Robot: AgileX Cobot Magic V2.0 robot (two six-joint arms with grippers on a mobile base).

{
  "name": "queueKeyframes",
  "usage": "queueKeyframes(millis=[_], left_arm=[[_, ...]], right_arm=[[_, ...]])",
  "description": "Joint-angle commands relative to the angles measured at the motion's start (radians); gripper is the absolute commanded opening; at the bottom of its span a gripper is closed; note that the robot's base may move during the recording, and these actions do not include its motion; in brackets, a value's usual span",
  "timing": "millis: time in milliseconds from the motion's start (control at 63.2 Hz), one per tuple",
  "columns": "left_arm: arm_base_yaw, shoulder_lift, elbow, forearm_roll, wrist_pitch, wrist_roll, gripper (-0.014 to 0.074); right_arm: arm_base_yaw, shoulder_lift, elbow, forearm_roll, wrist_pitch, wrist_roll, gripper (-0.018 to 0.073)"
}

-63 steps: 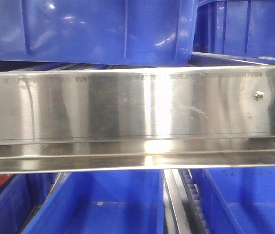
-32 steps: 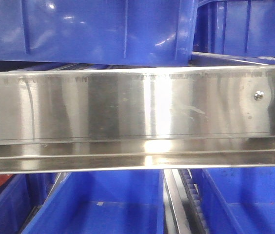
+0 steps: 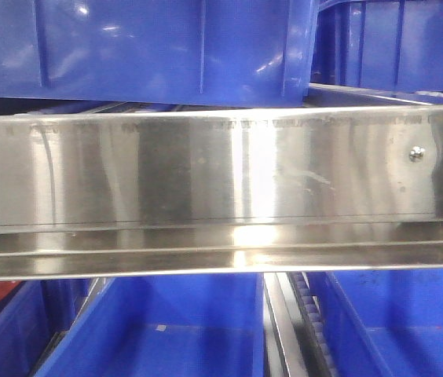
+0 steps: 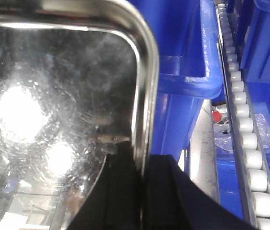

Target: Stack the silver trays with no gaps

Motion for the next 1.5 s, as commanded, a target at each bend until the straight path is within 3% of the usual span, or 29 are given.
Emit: queueKeyframes(millis=[0, 1487], left_arm=[[-0.022, -0.014, -0.011, -0.035, -0.081, 0.000, -0.0017], [-0.022, -0.014, -0.011, -0.035, -0.081, 0.000, -0.0017]], right_arm=[[0.008, -0.003, -0.002, 0.005, -0.094, -0.018, -0.0078], [0.008, -0.003, -0.002, 0.005, -0.094, -0.018, -0.0078]])
